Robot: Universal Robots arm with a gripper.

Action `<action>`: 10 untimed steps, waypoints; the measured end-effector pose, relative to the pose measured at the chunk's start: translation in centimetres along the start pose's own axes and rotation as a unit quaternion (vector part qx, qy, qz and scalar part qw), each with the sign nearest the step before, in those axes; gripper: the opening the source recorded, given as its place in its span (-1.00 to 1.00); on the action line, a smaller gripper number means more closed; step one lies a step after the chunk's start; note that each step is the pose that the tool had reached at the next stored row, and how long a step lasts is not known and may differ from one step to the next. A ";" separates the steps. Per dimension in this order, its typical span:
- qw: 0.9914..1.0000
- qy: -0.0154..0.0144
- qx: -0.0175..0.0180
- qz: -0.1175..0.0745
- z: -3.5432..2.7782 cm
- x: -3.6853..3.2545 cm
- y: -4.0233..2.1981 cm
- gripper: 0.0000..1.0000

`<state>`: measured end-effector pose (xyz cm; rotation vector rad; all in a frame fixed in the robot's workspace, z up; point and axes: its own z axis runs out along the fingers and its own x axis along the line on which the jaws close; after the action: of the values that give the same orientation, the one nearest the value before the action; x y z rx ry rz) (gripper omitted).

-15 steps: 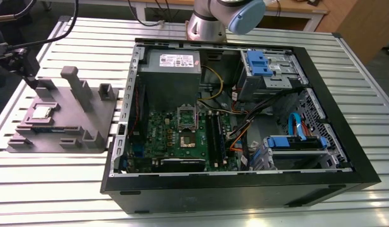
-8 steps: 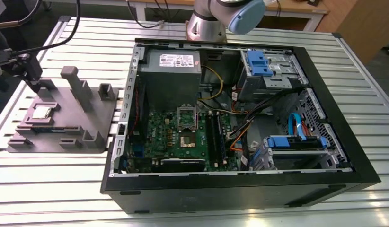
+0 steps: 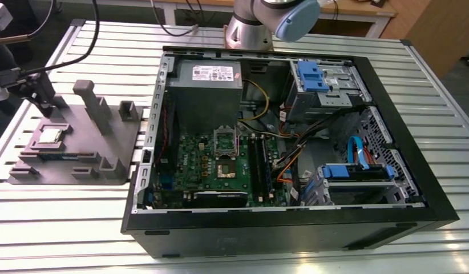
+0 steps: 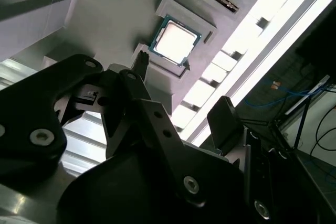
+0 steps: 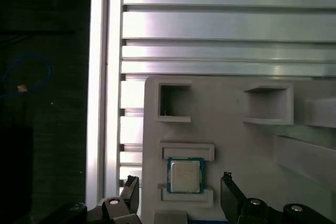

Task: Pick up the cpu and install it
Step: 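Pick up the cpu and move it towards the insertion slot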

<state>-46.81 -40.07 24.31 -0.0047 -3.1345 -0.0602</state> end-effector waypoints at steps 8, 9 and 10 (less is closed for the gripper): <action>1.000 0.000 0.000 0.000 1.44 -0.08 -0.27 0.44; 1.000 0.000 0.000 0.000 1.59 -0.14 -0.28 0.44; 1.000 0.000 0.000 0.000 1.72 -0.21 -0.28 0.44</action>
<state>-46.61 -40.29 22.58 -0.0046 -3.1343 -0.0606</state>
